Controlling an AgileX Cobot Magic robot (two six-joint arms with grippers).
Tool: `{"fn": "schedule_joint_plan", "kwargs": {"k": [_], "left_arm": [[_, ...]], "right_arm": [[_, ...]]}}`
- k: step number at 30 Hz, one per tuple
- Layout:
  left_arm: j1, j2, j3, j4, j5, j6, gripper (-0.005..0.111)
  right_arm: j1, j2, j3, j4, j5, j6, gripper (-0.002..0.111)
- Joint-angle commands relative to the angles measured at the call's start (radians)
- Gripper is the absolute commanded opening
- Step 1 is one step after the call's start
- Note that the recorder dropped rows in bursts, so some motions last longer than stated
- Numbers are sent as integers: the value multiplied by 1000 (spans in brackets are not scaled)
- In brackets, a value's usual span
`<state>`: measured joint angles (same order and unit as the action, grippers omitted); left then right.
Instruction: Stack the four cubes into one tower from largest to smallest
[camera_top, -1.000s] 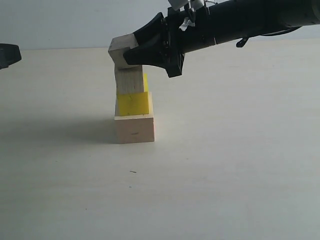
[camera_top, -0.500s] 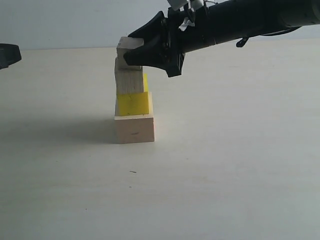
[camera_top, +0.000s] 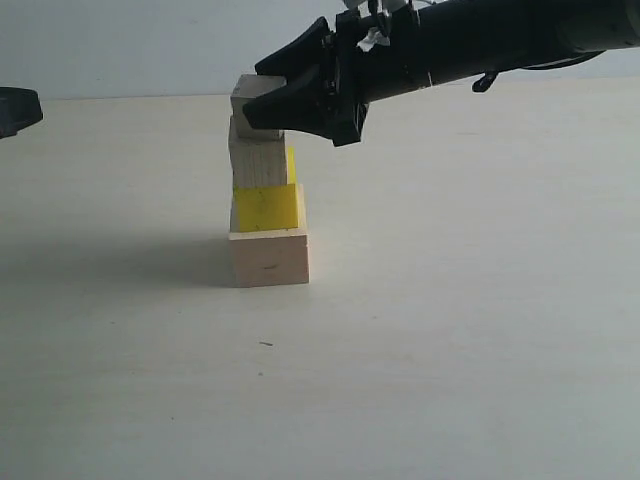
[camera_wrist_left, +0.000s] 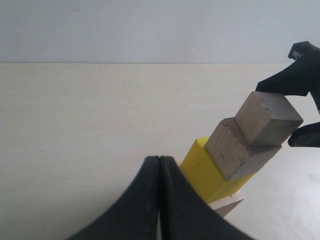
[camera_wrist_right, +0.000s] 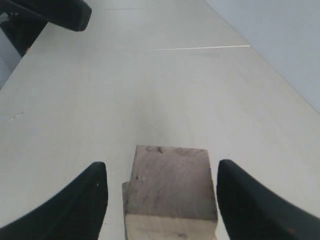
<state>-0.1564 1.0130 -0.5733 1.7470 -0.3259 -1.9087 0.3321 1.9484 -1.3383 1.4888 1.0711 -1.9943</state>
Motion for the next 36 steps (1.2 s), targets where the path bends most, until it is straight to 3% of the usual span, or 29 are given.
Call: {"fn": "schedule_joint_plan", "kwargs": {"k": [1,8,17,25,30,36], "left_arm": [[0,-7,6,-3,7,11,0],[0,-7,6,-3,19,17,0],[0,-7,6,-3,21,20,0],[0,-7,6,-3,26,22,0],[0,-7,6,-3,28,22,0],[0,-7,6,-3,32,22,0]], "right_arm": [[0,-52,-5,20,11,96,61],[0,-108,-5,18,-44,191,52],[0,-154,-5,-41,-121,369,1],[0,-154,-5,-219,-232,617,0],[0,-156,-5,-214,-256,628,0],[0,-156,-5,-299,-249,789,0]]}}
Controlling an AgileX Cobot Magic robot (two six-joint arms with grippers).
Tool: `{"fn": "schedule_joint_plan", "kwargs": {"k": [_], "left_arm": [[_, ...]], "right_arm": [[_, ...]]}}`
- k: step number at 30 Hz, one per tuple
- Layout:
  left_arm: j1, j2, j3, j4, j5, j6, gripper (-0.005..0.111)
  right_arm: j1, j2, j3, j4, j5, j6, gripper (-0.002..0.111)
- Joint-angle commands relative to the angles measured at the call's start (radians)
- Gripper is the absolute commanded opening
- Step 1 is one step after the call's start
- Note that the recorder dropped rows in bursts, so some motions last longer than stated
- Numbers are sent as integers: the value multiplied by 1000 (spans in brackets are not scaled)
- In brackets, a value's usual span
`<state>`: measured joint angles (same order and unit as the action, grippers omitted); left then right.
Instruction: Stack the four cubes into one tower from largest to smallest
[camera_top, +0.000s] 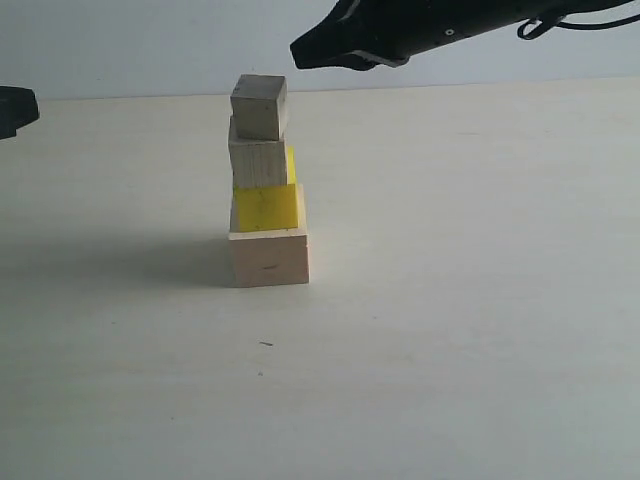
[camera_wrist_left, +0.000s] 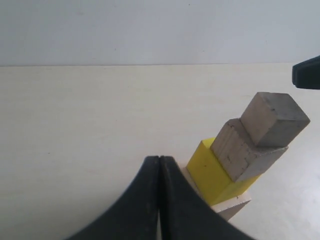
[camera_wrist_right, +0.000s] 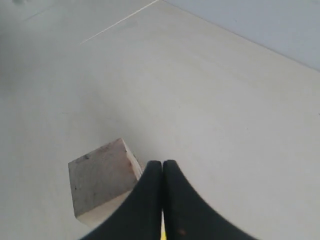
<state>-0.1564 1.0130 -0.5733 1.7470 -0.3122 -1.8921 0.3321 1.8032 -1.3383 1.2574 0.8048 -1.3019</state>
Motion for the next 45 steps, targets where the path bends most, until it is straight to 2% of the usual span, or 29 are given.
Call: {"fn": "schedule_joint_plan", "kwargs": {"k": [1,36,45], "left_arm": [[0,-7,6,-3,23,5,0],[0,-7,6,-3,44,5,0],[0,-7,6,-3,42,5,0]], "right_arm": [[0,-11,-5,-86,30,118,0],[5,26,-5,-38,90,139,0],[58,26,-5,-67,48,119,0]]}}
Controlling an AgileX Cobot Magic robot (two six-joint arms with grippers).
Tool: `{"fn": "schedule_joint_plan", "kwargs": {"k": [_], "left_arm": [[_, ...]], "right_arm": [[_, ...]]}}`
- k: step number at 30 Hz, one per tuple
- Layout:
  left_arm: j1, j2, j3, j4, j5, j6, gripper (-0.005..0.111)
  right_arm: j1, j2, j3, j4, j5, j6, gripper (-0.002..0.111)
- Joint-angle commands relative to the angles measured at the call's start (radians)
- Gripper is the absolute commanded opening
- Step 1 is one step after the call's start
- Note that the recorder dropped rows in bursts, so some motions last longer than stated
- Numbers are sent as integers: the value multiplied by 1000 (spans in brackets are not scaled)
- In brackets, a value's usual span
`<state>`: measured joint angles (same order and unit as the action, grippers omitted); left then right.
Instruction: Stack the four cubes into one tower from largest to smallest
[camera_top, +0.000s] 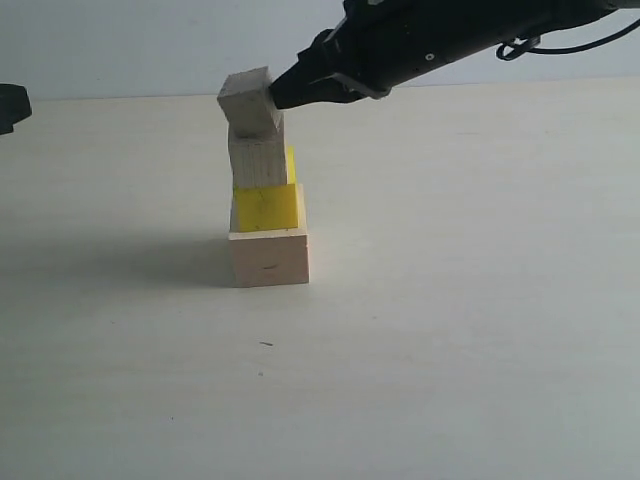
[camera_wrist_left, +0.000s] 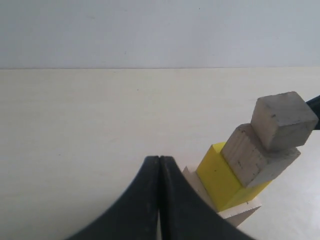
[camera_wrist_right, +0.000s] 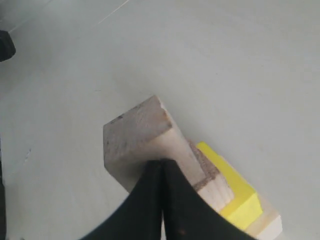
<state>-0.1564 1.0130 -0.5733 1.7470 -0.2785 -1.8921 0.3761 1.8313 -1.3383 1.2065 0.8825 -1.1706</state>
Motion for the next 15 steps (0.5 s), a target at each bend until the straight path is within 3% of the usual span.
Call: {"fn": "schedule_joint_plan", "kwargs": {"k": [1,15], "left_arm": [[0,-7,6,-3,6,5,0],[0,-7,6,-3,10,5,0]], "right_arm": [[14,-2,-5,-32,-41,4,0],[-3,-2,-5,-100,-95,64,0]]}}
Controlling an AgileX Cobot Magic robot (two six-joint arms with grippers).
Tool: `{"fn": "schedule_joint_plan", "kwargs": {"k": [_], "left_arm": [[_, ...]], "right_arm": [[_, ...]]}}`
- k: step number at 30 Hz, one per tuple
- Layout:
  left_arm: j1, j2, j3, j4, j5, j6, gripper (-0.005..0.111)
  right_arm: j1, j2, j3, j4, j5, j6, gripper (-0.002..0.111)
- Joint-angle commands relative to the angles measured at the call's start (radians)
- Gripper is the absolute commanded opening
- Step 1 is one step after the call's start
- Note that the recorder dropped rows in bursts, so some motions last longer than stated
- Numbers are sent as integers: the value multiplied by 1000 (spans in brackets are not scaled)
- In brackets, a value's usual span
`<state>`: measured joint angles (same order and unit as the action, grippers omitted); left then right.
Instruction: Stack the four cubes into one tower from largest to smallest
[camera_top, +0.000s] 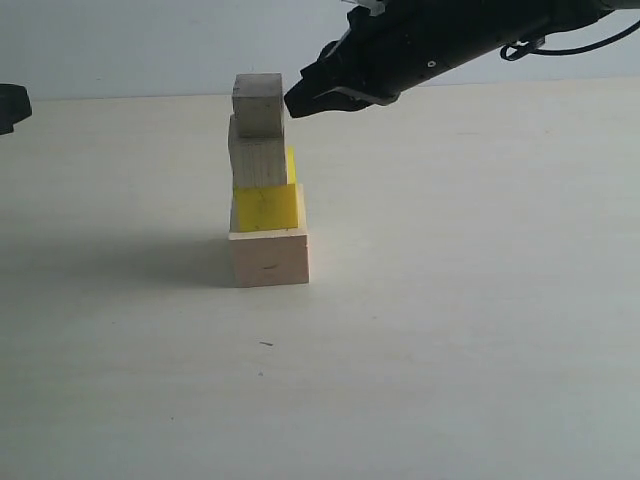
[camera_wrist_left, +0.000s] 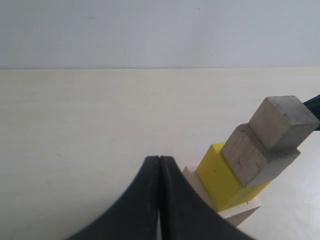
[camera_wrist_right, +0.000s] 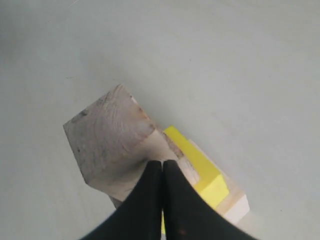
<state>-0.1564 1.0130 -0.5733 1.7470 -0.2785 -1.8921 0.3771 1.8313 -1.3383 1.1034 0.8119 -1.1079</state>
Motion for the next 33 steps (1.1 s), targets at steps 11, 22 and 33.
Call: {"fn": "schedule_joint_plan", "kwargs": {"k": [11,22,33], "left_arm": [[0,-7,6,-3,10,7,0],[0,-7,6,-3,8,7,0],[0,-7,6,-3,8,7,0]], "right_arm": [[-4,-2,-5,94,3,-78,0],[-4,-2,-5,81,5,-67,0],[-4,-2,-5,63,-61,-43,0]]}}
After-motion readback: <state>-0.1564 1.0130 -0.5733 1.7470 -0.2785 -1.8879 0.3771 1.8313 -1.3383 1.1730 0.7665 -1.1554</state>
